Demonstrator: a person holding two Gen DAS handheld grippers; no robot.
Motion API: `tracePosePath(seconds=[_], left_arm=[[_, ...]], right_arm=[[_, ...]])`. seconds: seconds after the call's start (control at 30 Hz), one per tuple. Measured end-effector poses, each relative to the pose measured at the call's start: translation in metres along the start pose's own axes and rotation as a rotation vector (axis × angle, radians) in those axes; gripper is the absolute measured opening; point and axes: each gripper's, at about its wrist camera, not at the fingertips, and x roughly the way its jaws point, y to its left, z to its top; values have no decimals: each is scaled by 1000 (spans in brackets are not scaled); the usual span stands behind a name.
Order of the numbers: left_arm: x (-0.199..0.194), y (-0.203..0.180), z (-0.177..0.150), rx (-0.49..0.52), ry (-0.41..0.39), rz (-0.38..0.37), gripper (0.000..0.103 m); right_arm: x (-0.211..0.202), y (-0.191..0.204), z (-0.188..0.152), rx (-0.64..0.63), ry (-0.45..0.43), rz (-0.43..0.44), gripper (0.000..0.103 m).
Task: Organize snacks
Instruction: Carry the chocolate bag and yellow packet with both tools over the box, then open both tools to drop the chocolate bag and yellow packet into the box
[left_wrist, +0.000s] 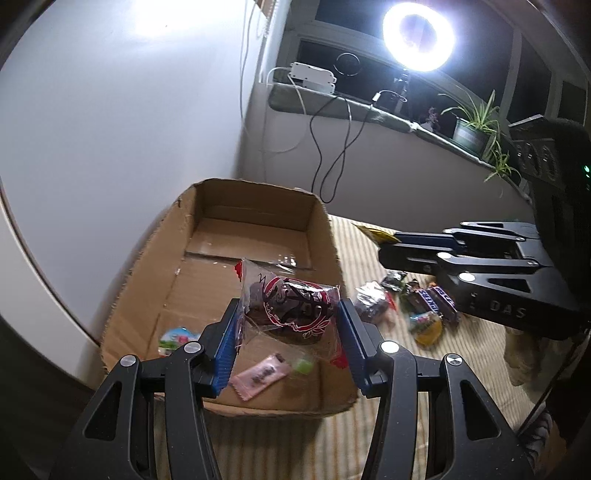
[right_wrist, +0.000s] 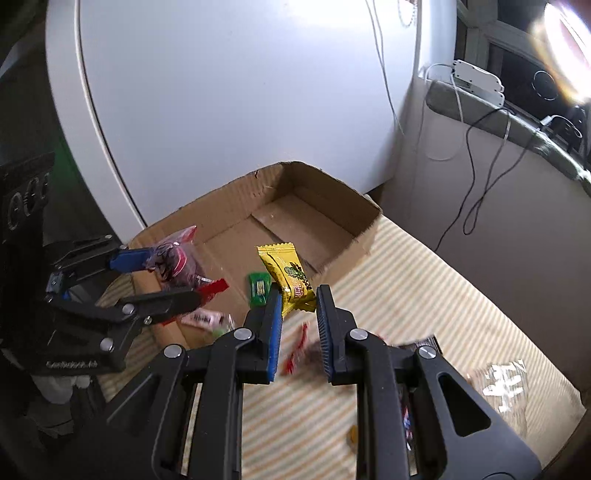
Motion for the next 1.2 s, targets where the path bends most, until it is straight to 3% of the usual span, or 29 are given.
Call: tracePosePath(seconds=[0.47, 0.9, 1.2], left_arm=[[16, 19, 2, -20, 21, 18, 50], [20, 22, 1, -22, 27, 25, 51], [17, 24, 0, -28, 21, 41, 56]], right_arm=[[53, 12, 29, -26, 28, 31, 19], [65, 13, 31, -33, 39, 41, 19], [58, 16, 32, -32, 18, 26, 43]])
